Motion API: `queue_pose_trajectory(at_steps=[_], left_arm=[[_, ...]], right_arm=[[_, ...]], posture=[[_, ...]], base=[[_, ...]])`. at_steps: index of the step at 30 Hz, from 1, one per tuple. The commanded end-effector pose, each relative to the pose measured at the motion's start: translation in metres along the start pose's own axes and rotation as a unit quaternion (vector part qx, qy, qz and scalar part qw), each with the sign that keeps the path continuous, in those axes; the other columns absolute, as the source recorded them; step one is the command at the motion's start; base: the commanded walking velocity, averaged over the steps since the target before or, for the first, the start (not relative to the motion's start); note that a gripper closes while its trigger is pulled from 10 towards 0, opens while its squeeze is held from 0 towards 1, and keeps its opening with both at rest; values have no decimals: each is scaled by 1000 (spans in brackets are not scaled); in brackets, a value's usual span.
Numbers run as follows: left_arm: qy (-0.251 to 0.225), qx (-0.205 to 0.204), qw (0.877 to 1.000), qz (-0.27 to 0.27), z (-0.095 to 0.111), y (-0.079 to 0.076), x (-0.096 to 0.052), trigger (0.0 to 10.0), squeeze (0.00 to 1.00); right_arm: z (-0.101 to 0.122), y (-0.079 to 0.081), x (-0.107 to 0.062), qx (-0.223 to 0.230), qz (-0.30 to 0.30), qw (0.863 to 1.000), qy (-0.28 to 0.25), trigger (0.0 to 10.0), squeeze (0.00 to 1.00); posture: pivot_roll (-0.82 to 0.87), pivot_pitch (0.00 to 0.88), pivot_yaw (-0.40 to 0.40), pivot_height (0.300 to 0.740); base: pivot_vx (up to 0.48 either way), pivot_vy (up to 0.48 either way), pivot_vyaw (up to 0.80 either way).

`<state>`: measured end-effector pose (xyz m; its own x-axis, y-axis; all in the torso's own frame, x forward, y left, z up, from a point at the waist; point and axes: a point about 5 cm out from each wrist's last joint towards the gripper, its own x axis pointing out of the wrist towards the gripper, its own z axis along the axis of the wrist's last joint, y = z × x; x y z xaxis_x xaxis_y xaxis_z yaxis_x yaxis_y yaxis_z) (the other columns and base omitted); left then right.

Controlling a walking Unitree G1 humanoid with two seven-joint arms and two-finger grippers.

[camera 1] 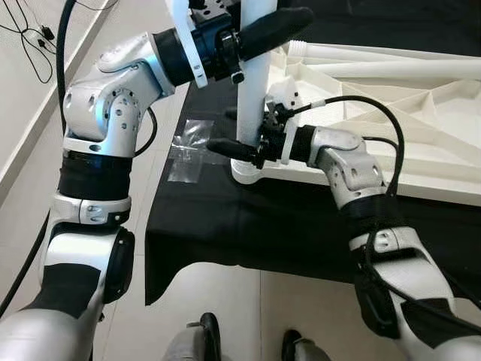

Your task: Building children table

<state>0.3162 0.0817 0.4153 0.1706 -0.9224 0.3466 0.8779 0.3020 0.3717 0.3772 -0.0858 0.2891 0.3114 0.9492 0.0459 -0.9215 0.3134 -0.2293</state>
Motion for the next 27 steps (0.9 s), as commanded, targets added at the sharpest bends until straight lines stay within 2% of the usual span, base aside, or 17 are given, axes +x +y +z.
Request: queue_pose_trajectory(at_steps=[1, 4, 8, 9, 13, 15, 17, 18, 19, 21, 23, 24, 25, 26, 27], left_arm=[[5, -23, 999, -43, -6, -10, 7, 0, 0], [6, -24, 999, -44, -6, -10, 8, 0, 0], [10, -22, 999, -48, -8, -11, 8, 0, 0], [12, -34, 999, -37, -10, -9, 7, 10000, 1000], [15, -40, 999, -23, -11, -6, 7, 10000, 1000], [15, -25, 999, -15, -9, -4, 6, 10000, 1000], [15, -20, 1000, -16, -7, -4, 5, 10000, 1000], [12, -21, 1000, -8, -4, -2, 2, 10000, 0], [12, -21, 1000, -8, -4, -2, 2, 10000, 0], [17, -14, 1000, 20, 2, 4, -14, 10000, 0], [17, -14, 1000, 20, 2, 4, -14, 10000, 0], [22, -13, 999, 37, 4, 6, -24, 10000, 0], [32, -11, 998, 47, 5, 6, -34, 10000, 0], [32, -11, 998, 47, 5, 6, -34, 10000, 0], [42, -12, 998, 55, 5, 6, -42, 10000, 0]], right_arm=[[2, 5, 8, -4, 40, 999, -9, 0, 0], [2, 3, 9, -5, 61, 998, -12, 0, 0], [2, -1, 9, -9, 56, 998, -14, 0, 0], [3, -2, 9, -9, 51, 999, -15, 0, 0], [3, -4, 8, -10, 45, 999, -17, 0, 0], [-2, -9, 2, -17, 3, 1000, -6, 0, 0], [-4, -11, -1, -19, -14, 1000, -2, 0, 0], [-9, -13, -5, -12, -47, 999, 10, 0, 0], [-9, -13, -5, -12, -47, 999, 10, 0, 0], [-30, -12, -10, 21, -152, 987, 38, 0, 0], [-30, -12, -10, 21, -152, 987, 38, 0, 0], [-55, -6, -11, 58, -327, 940, 78, 0, 0], [-80, 21, -15, 87, -400, 904, 121, 0, 0], [-80, 21, -15, 87, -400, 904, 121, 0, 0], [-94, 45, -17, 103, -433, 884, 143, 0, 0]], posture=[[127, 276, 36, 740], [127, 277, 36, 740], [126, 279, 40, 740], [124, 282, 40, 740], [123, 282, 41, 740], [114, 284, 37, 740], [113, 287, 32, 740], [106, 290, 27, 740], [106, 290, 27, 740], [90, 297, 14, 740], [90, 297, 14, 740], [99, 293, 9, 740], [115, 303, 14, 740], [115, 303, 14, 740], [106, 312, 24, 740]], base=[[0, 0, 0], [0, 0, 0], [0, 0, 0], [0, 0, 0], [0, 0, 0], [0, 0, 0], [0, 0, 0], [0, 0, 0], [0, 0, 0], [0, 0, 0], [0, 0, 0], [0, 0, 0], [0, 0, 0], [0, 0, 0], [0, 0, 0]])
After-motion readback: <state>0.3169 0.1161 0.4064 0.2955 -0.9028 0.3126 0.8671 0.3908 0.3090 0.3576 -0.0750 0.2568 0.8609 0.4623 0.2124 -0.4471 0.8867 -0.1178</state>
